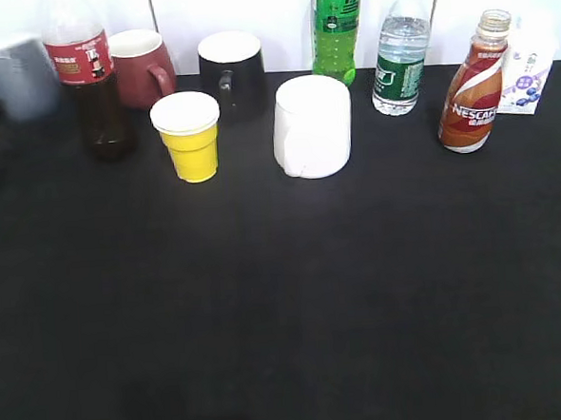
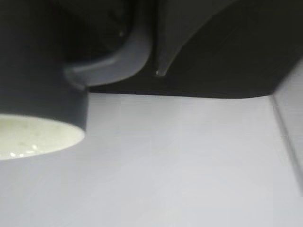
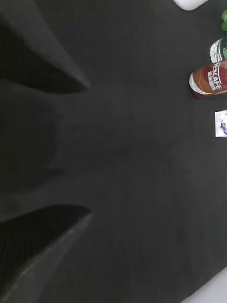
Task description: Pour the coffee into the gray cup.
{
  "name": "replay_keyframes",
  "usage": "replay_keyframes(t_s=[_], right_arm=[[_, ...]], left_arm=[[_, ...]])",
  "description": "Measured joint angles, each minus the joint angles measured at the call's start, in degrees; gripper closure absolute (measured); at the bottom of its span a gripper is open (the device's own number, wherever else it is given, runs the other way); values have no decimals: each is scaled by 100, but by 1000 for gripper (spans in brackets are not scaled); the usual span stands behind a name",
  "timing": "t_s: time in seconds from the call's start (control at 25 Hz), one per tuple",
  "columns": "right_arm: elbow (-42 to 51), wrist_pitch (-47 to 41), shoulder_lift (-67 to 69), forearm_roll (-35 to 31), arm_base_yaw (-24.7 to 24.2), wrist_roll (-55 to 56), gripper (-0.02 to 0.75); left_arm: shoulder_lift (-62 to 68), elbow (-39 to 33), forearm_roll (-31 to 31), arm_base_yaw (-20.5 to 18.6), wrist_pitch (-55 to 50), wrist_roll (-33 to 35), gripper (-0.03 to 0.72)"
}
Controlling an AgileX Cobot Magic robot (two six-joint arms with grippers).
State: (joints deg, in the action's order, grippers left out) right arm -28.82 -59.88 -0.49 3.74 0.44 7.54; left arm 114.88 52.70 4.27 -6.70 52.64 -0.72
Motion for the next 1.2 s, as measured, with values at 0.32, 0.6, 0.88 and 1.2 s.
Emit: replay_keyframes(t_s=[0.32,0.6,0.88,1.2], right_arm=[[0,0,0,0,0,0,167],[0,0,0,0,0,0,167],[0,0,0,0,0,0,167],[0,0,0,0,0,0,167]], left_arm=[[-2266,-2423,324,-140,395,21,638],[-3445,-3453,2174,-110,657,-467,642],[-3059,-3453,2334,1706,765,-625,642],[-2196,-3209,2064,2210,1346,-625,643]])
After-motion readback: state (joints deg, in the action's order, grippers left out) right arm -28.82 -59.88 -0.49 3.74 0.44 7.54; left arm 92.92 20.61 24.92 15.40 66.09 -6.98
